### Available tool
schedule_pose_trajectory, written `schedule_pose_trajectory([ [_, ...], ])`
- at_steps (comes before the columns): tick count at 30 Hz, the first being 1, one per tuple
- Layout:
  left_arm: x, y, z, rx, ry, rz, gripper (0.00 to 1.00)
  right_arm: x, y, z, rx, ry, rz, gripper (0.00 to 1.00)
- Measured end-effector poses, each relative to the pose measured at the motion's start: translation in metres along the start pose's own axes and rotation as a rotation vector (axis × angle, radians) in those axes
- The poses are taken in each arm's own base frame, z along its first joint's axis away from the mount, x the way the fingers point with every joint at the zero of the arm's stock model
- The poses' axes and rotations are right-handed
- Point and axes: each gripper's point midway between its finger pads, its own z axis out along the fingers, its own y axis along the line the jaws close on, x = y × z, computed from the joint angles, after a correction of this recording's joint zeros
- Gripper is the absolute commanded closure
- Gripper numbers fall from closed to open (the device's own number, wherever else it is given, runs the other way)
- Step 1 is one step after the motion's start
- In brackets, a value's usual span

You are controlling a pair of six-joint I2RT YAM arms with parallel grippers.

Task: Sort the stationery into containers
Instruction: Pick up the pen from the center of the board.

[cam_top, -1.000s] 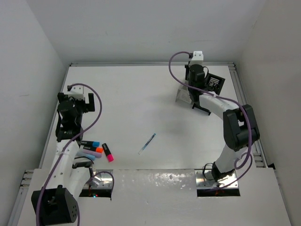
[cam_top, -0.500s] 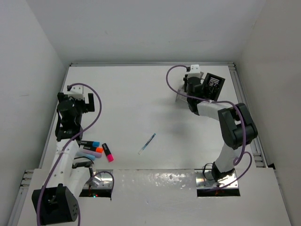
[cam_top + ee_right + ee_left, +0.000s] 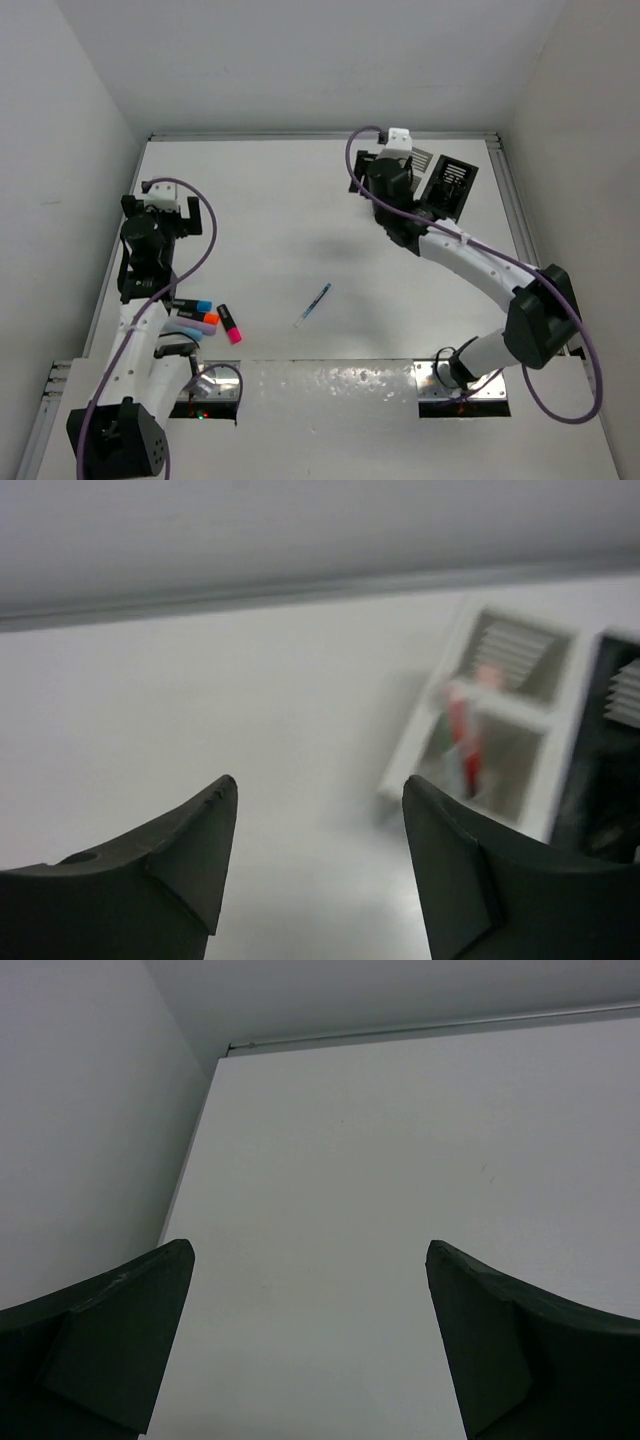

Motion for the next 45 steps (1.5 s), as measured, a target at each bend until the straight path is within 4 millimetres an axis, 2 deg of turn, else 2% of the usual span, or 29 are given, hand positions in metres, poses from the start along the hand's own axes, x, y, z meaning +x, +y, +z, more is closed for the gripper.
schedule_pose_trajectory([
  [2,-0.005,-0.003,-0.001,0.006,-0.018,-0.004,0.0,0.018,0.032,-0.026,-0.054,0.105,0.08,0.33],
  [5,-0.011,-0.008,-0.004,0.014,-0.042,-0.007,0.0,0.078,0.064,-0.062,-0.094,0.34,0.164,0.29],
  [7,-0.012,-0.013,-0.007,0.022,-0.053,-0.007,0.0,0.132,0.078,-0.085,-0.087,0.531,0.238,0.31],
  [9,-0.012,-0.019,-0.009,0.034,-0.059,-0.004,0.0,0.169,0.085,-0.103,-0.068,0.657,0.25,0.33],
  [11,-0.013,-0.027,-0.012,0.054,-0.066,-0.001,0.0,0.197,0.09,-0.115,-0.07,0.736,0.165,0.35],
  [12,-0.014,-0.031,-0.013,0.066,-0.069,0.001,0.0,0.204,0.095,-0.12,-0.097,0.756,0.093,0.33],
  [15,-0.017,-0.04,-0.017,0.088,-0.086,0.006,0.0,0.212,0.121,-0.136,-0.344,0.765,-0.236,0.25],
  [16,-0.019,-0.041,-0.019,0.091,-0.093,0.008,0.0,0.214,0.123,-0.144,-0.441,0.76,-0.371,0.24],
  [19,-0.022,-0.041,-0.023,0.087,-0.11,0.012,0.0,0.22,0.12,-0.172,-0.745,0.734,-0.744,0.19],
  [22,-0.025,-0.036,-0.026,0.064,-0.122,0.008,0.0,0.225,0.111,-0.186,-1.007,0.687,-1.007,0.15],
  [25,-0.026,-0.03,-0.028,0.034,-0.123,0.002,0.0,0.233,0.111,-0.186,-1.22,0.616,-1.166,0.14],
  [28,-0.025,-0.023,-0.031,0.004,-0.116,0.002,0.0,0.252,0.116,-0.183,-1.388,0.569,-1.271,0.17],
  [34,-0.016,-0.015,-0.032,-0.033,-0.081,0.014,0.0,0.294,0.127,-0.191,-1.619,0.555,-1.358,0.21],
  [36,-0.014,-0.014,-0.032,-0.038,-0.074,0.016,0.0,0.299,0.13,-0.193,-1.652,0.551,-1.369,0.25],
  [38,-0.014,-0.014,-0.032,-0.038,-0.073,0.016,0.0,0.301,0.136,-0.193,-1.673,0.544,-1.373,0.37],
  [39,-0.014,-0.014,-0.031,-0.038,-0.072,0.016,0.0,0.302,0.14,-0.193,-1.68,0.541,-1.371,0.49],
  [43,-0.013,-0.014,-0.031,-0.039,-0.07,0.019,0.0,0.306,0.142,-0.196,-1.691,0.535,-1.379,0.66],
  [45,-0.013,-0.013,-0.031,-0.042,-0.069,0.024,0.0,0.306,0.141,-0.197,-1.688,0.522,-1.387,0.82],
])
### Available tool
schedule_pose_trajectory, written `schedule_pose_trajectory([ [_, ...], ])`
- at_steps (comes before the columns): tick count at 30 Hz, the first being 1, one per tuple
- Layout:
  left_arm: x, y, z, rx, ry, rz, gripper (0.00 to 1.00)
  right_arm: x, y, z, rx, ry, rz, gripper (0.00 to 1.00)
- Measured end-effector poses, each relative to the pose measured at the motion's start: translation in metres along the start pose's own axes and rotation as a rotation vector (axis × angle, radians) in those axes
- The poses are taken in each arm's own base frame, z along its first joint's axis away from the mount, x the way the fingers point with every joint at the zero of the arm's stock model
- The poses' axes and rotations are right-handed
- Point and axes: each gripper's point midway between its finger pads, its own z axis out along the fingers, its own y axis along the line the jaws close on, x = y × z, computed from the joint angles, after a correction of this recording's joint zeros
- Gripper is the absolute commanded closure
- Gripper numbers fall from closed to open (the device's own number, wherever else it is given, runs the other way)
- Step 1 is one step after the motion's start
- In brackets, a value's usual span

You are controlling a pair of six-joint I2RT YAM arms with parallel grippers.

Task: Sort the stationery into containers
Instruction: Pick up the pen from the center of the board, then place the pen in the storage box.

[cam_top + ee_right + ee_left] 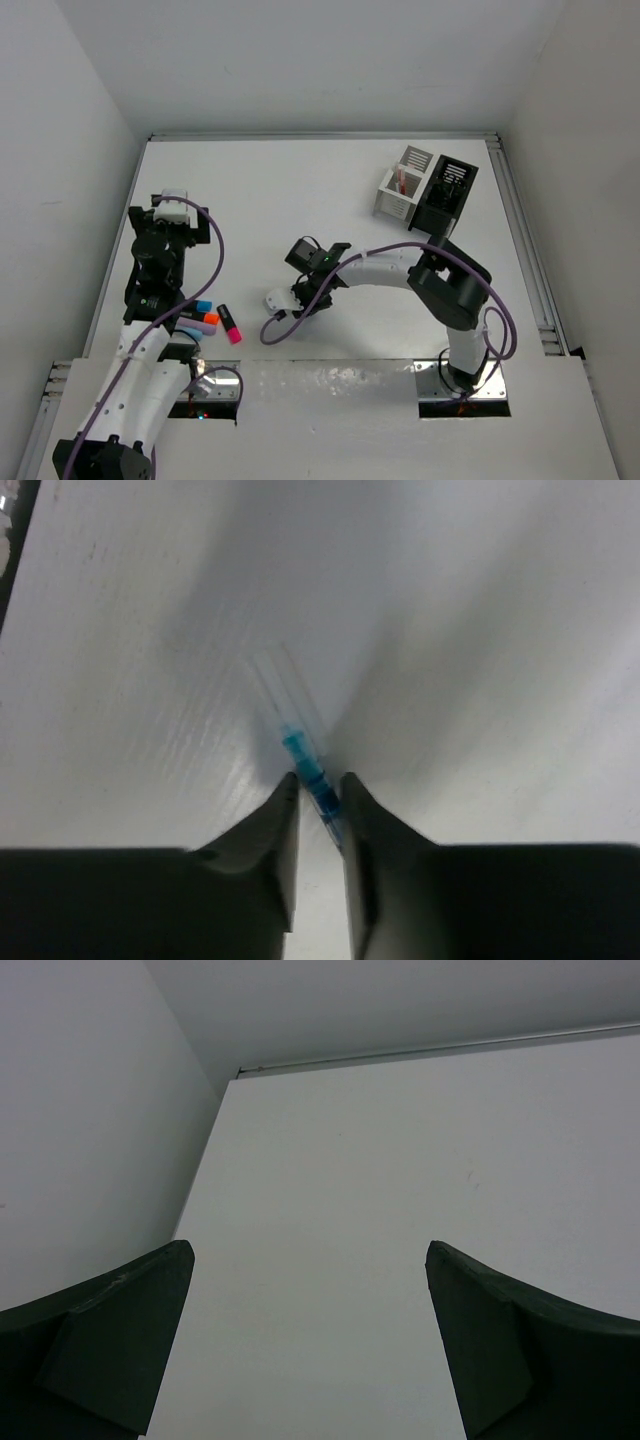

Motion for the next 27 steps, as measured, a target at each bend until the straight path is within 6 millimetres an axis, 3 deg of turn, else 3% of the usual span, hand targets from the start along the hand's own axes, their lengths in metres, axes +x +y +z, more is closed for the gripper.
schedule_pose_trajectory([
  [1,0.0,0.001,0.0,-0.003,0.001,0.001,0.0,0.0,0.001,0.0,0.006,0.002,-0.004,0.97],
  [2,0.0,0.001,0.0,-0.007,0.001,0.002,0.0,0.001,0.002,0.0,0.012,0.004,-0.012,1.0],
  [10,0.0,0.004,0.0,-0.017,0.001,0.019,0.0,-0.002,-0.011,0.0,0.088,0.022,-0.027,1.0],
  [14,0.0,0.005,0.0,-0.022,0.002,0.022,0.0,-0.005,-0.019,-0.002,0.136,-0.03,0.101,1.0],
  [17,0.001,0.007,0.0,-0.03,0.006,0.021,0.0,-0.01,-0.035,-0.023,0.232,-0.163,0.27,1.0],
  [20,0.003,0.008,0.001,-0.031,0.012,0.022,0.0,-0.02,-0.067,-0.071,0.4,-0.357,0.428,1.0],
  [23,0.006,0.008,0.003,-0.033,0.022,0.024,0.0,-0.025,-0.106,-0.138,0.605,-0.577,0.543,1.0],
  [25,0.008,0.009,0.003,-0.034,0.029,0.025,0.0,-0.015,-0.128,-0.191,0.762,-0.728,0.612,1.0],
  [27,0.01,0.009,0.004,-0.035,0.036,0.022,0.0,0.01,-0.144,-0.24,0.931,-0.828,0.682,1.0],
])
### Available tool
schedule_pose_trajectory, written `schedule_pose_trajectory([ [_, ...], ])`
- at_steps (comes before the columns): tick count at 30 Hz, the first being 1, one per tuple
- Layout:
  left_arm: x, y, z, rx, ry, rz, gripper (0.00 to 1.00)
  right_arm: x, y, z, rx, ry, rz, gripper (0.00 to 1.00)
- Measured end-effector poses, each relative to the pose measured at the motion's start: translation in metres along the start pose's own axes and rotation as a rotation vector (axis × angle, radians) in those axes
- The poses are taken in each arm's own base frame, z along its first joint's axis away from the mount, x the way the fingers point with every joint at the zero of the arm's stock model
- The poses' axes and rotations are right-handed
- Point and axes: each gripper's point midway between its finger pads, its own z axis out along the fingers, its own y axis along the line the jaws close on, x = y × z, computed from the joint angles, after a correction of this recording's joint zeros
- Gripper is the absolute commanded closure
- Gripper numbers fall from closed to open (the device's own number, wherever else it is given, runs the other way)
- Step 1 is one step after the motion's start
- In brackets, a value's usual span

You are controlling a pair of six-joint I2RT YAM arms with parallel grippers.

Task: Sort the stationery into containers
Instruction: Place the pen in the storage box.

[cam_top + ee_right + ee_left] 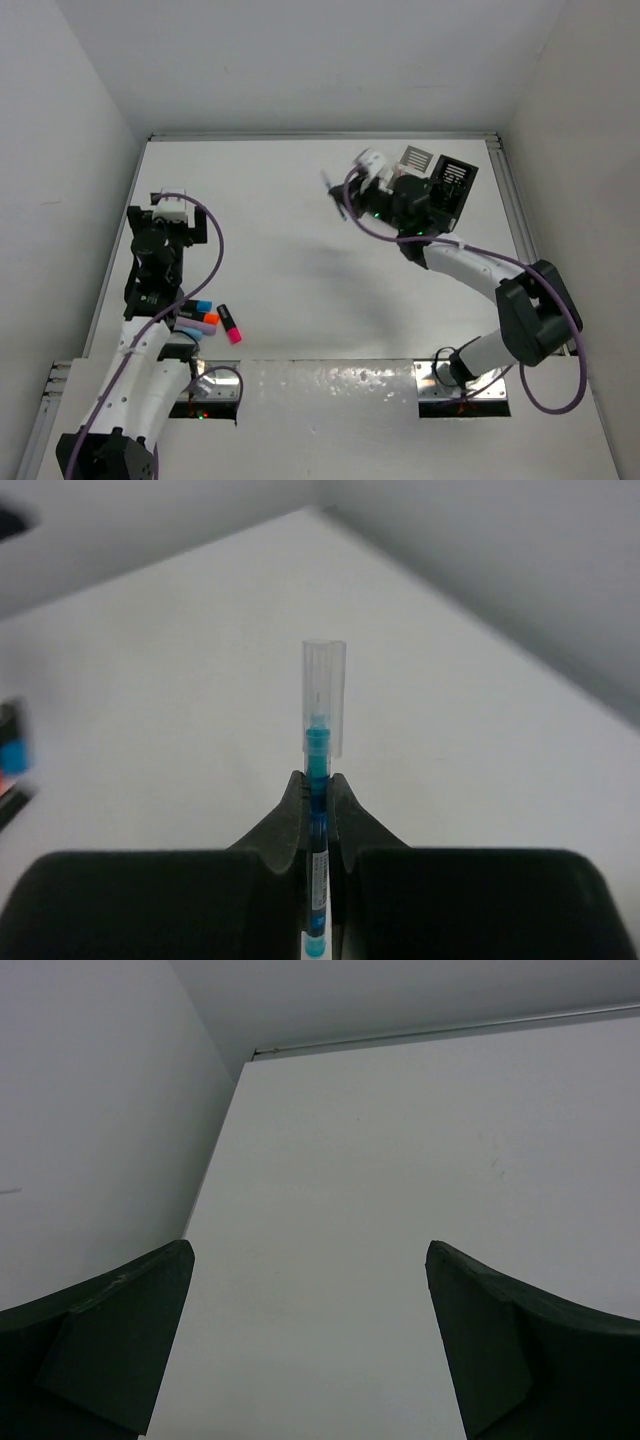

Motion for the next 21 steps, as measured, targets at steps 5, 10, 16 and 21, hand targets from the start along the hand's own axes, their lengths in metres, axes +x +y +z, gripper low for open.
schedule_pose_trajectory([
  [5,0.002,0.001,0.003,0.004,0.013,-0.002,0.0,-0.038,-0.123,-0.044,0.394,-0.19,0.029,1.0],
  [10,0.002,0.008,0.006,-0.014,0.022,-0.006,0.0,-0.035,-0.187,-0.073,0.585,-0.263,0.017,1.0],
  [16,0.004,0.011,0.009,-0.018,0.034,-0.015,0.0,0.005,-0.221,-0.081,0.658,-0.212,0.038,1.0],
  [21,0.009,0.015,0.011,-0.027,0.049,-0.025,0.0,0.03,-0.225,-0.083,0.67,-0.175,0.029,1.0],
])
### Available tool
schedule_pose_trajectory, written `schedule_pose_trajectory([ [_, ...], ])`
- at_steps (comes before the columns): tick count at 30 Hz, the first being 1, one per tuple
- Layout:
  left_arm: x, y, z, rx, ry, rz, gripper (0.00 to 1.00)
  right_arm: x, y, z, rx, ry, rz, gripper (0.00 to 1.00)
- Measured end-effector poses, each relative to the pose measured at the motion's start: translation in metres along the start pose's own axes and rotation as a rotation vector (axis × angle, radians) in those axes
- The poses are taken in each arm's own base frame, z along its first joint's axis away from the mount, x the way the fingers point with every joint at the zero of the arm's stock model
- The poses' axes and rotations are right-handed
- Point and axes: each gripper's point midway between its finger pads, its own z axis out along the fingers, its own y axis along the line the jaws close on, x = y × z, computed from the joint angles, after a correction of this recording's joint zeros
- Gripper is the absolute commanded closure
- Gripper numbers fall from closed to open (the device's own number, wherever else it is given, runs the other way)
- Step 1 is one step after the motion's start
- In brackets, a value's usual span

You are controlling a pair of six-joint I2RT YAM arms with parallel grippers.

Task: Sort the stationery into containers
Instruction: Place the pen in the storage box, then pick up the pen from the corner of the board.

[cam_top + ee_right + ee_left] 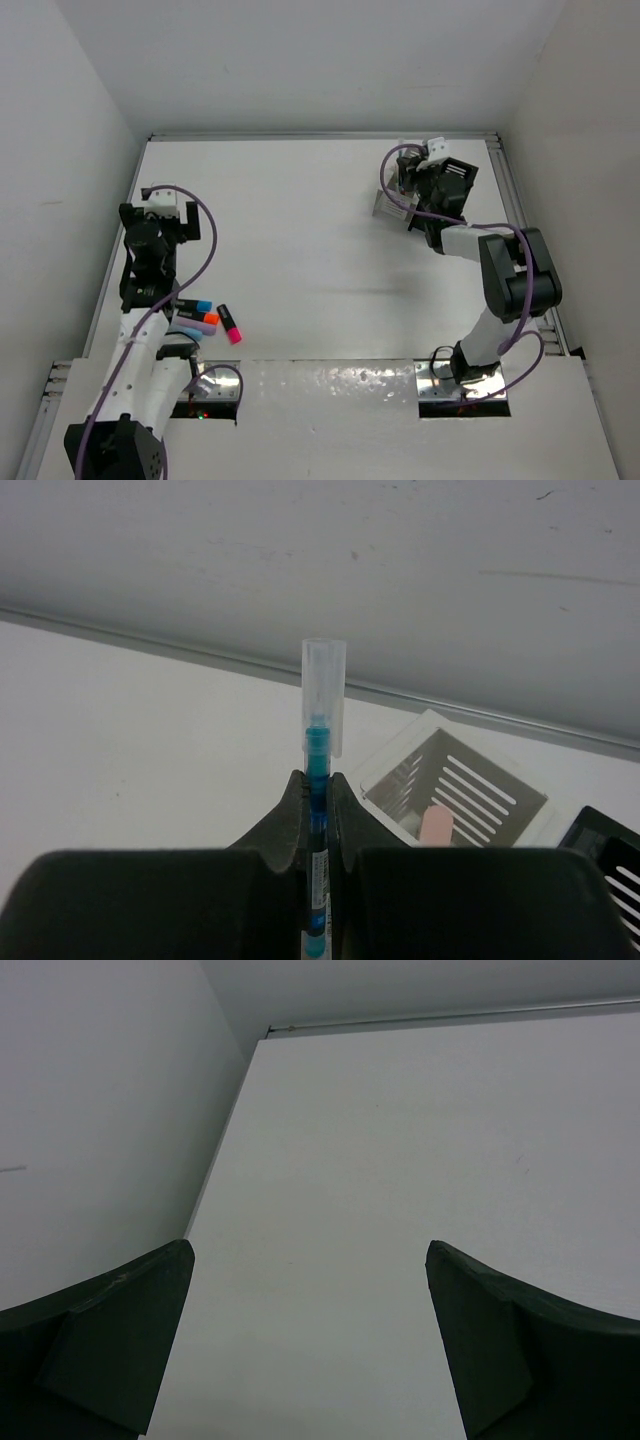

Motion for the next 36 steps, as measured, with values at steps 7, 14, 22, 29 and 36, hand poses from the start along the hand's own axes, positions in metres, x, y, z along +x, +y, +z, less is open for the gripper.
schedule_pose_trajectory([
  [7,0.004,-0.002,0.002,0.016,0.012,-0.011,0.0,0.021,-0.002,-0.001,-0.015,0.041,-0.062,1.0],
  [14,0.008,-0.011,0.002,0.058,0.045,-0.048,0.01,0.048,-0.002,-0.017,-0.012,0.102,-0.083,0.71],
  [22,0.005,-0.022,0.0,0.12,0.096,-0.098,0.01,0.034,-0.003,-0.027,0.005,0.074,-0.074,0.41],
  [29,-0.01,-0.028,-0.001,0.191,0.204,-0.035,0.05,-0.046,0.008,-0.032,0.055,-0.033,-0.073,0.36],
  [36,0.001,-0.048,0.006,0.458,0.572,0.219,0.18,-0.094,0.1,-0.053,-0.06,0.039,-0.004,0.31],
])
